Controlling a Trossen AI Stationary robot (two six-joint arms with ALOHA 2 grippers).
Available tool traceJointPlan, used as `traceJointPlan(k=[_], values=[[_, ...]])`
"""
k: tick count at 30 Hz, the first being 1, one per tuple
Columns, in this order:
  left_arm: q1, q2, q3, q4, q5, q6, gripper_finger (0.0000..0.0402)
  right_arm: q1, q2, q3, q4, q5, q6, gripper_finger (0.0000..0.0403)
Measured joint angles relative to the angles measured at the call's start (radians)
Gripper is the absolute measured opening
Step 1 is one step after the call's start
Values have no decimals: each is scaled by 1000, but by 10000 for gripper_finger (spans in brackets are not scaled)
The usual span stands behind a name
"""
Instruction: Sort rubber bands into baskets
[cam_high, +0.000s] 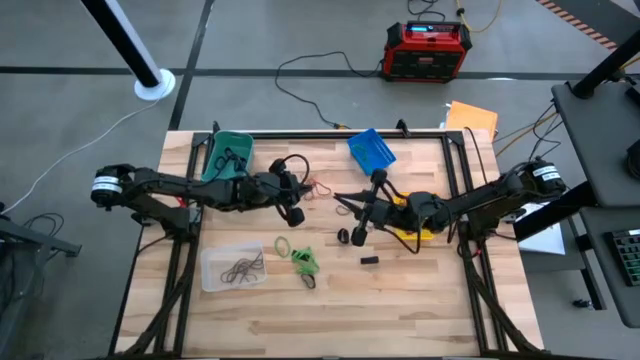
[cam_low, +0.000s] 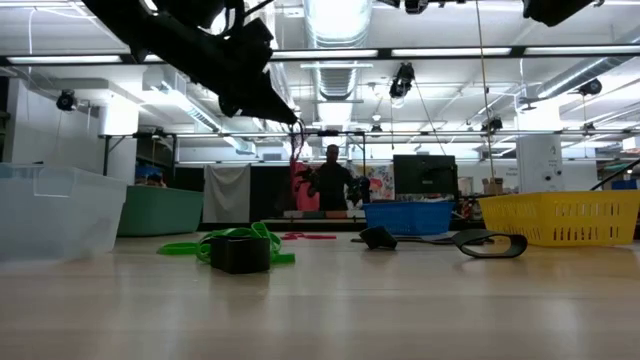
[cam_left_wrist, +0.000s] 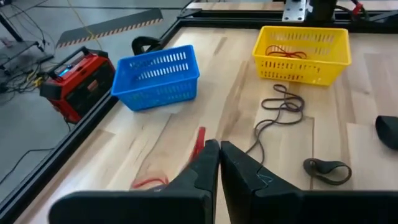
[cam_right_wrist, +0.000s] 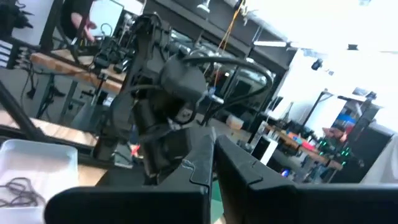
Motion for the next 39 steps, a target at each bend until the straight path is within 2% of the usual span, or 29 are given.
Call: traceJointPlan(k=[7, 10, 15, 20, 24, 29, 34, 39], values=[[0, 0, 17, 1, 39, -31, 0, -7, -1, 0, -193, 1, 118, 9], [0, 0, 34, 2, 97, -31, 0, -16, 16, 0, -256, -1, 212, 9], [-1, 0, 83, -14, 161, -40, 0, -35, 56, 0, -292, 4, 353, 9], [-2, -15, 158, -140, 168, -21, 0, -33, 63, -1, -313, 25, 386, 9], [-2, -16, 259, -324, 169, 23, 0, -36, 63, -1, -313, 26, 392, 14], [-12, -29, 397, -525, 169, 65, 0, -40, 62, -3, -377, 71, 428, 44], [-11, -36, 506, -659, 173, 87, 0, -43, 62, -3, -416, 95, 497, 86], [-12, -38, 590, -758, 176, 106, 0, -54, 75, -5, -422, -26, 497, 131]])
